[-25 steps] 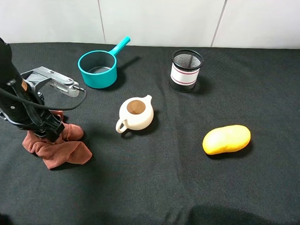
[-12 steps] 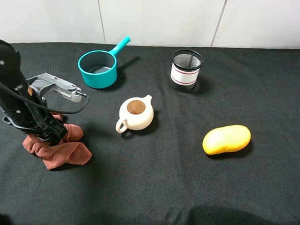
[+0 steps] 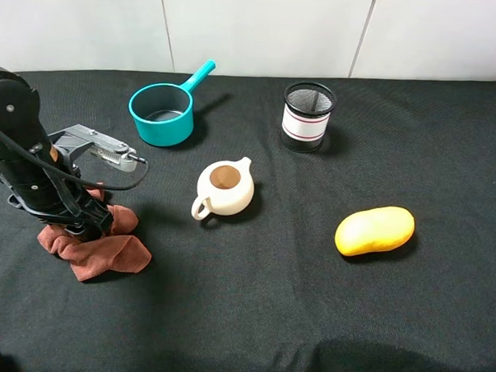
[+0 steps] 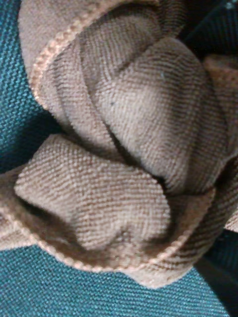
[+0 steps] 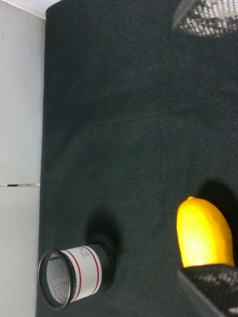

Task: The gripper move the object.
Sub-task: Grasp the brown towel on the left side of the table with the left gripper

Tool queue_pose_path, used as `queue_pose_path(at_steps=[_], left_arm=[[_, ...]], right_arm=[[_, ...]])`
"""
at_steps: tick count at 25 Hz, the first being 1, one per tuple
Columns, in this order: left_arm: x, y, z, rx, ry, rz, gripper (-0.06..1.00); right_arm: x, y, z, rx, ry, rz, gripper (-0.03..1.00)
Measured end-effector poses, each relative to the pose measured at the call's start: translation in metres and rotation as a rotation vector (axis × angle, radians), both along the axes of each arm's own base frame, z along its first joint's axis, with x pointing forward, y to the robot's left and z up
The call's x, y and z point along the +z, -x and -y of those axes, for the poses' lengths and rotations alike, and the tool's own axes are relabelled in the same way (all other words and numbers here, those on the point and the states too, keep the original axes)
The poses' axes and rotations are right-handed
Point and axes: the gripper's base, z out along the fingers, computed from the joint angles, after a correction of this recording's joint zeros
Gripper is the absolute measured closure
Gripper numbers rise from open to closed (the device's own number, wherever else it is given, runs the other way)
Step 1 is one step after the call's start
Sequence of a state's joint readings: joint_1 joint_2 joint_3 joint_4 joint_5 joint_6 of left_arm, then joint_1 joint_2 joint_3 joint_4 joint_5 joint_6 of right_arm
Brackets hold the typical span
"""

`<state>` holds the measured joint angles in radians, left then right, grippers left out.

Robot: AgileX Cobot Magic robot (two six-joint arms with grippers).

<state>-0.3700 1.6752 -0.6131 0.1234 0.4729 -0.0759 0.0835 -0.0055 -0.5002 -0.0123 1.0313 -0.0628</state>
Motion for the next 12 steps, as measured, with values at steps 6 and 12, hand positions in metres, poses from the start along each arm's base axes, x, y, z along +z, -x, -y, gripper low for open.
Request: queue_pose_path(at_steps=[6,12], left_arm=[[0.0000,-0.0001,0.0000,0.000,0.000,0.001,0.27],[0.0000,-0.0001,0.0000,0.000,0.000,0.001,0.27]], right_arm=[[0.0000,0.0000,0.0000,0.000,0.000,0.000,0.27],[0.0000,0.0000,0.0000,0.000,0.000,0.000,0.27]])
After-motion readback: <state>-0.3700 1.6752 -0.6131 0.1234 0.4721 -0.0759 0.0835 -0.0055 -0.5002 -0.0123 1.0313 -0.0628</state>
